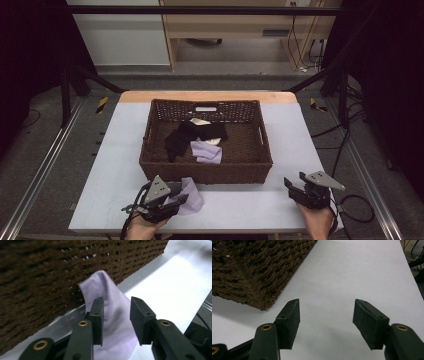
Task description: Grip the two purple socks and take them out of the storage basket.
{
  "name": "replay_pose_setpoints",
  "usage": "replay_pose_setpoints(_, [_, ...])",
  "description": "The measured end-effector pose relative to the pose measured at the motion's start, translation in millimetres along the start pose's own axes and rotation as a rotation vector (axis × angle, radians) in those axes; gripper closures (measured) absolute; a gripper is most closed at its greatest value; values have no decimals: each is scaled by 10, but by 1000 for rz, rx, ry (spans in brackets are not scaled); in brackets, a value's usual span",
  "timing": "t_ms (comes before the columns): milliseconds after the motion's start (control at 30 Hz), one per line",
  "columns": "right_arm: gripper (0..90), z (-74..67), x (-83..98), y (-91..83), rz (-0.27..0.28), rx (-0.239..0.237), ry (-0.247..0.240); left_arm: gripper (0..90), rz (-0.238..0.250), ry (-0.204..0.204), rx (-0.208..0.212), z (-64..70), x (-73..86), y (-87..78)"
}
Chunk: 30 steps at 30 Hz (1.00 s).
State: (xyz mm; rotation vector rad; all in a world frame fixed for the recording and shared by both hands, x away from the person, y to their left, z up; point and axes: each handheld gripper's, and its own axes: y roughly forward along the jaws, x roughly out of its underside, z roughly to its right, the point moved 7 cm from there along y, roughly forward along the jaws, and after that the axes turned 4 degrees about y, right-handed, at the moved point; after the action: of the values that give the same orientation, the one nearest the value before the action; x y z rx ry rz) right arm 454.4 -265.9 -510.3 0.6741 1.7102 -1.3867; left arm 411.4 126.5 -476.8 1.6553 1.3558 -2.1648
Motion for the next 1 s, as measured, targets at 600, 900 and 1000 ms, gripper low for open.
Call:
replay_pose_setpoints(600, [388,-3,-2,15,-2,10,-8,563,180,16,-87,-236,-638,-416])
replay_pose_setpoints(900, [401,-7,-5,7,-6,4,2,542,197,9,-149,-518,-1046,-341])
replay_pose_setpoints(1000, [402,-6,-7,7,-6,3,1,542,201,2,-159,-625,-1208,-271])
